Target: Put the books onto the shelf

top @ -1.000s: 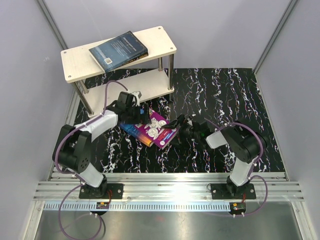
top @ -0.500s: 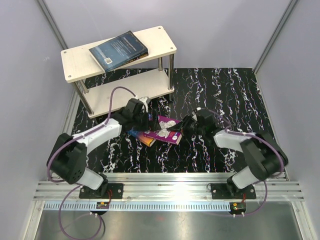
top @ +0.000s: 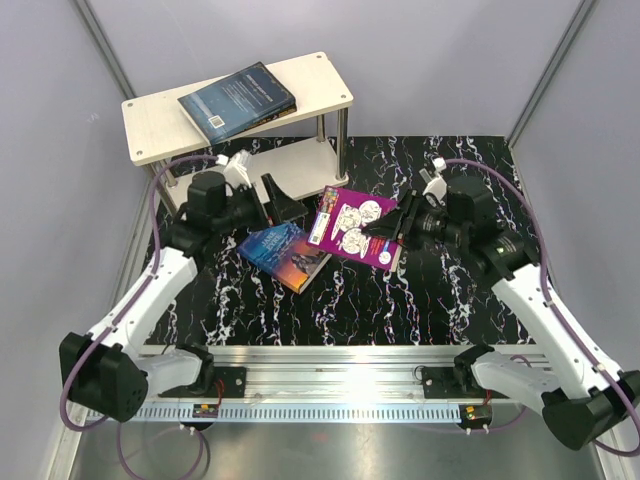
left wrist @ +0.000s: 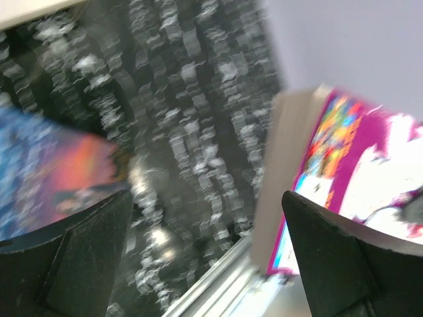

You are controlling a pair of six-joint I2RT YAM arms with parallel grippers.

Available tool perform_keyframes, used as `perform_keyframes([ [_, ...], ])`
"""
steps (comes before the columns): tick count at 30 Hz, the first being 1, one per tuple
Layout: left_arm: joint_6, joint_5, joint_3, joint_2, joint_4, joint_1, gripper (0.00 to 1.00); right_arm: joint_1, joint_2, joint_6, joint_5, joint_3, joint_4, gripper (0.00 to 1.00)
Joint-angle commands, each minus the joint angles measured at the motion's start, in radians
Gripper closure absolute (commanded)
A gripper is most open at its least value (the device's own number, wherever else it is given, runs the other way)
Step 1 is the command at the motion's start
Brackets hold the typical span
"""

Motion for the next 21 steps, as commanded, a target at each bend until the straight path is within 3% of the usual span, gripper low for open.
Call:
perform_keyframes([
  [1,-0.257,0.294,-0.011,-0.024,0.343,0.022,0.01,-0.005,-0.022,-0.003,-0.097,0.082,-0.050,1.00],
  [4,-0.415,0.383,-0.012,0.020,0.615,0.000,0.01,-0.006,-0.039,0.010,-0.121,0.102,-0.039,1.00],
  [5,-0.418,0.392,0.018,0.030,0.610,-0.027,0.01,-0.005,-0.043,0.015,-0.129,0.105,-0.033,1.00],
  [12,-0.214,0.383,0.120,0.047,0.328,-0.145,0.01,-0.005,-0.033,0.053,-0.170,0.148,0.022,1.00],
  [17,-0.043,0.183,0.106,-0.047,0.049,-0.156,0.01,-0.005,-0.042,0.064,-0.184,0.180,0.018,1.00],
  [21,-0.010,0.122,0.083,-0.062,-0.029,-0.155,0.01,-0.006,-0.065,0.098,-0.199,0.170,0.041,1.00],
])
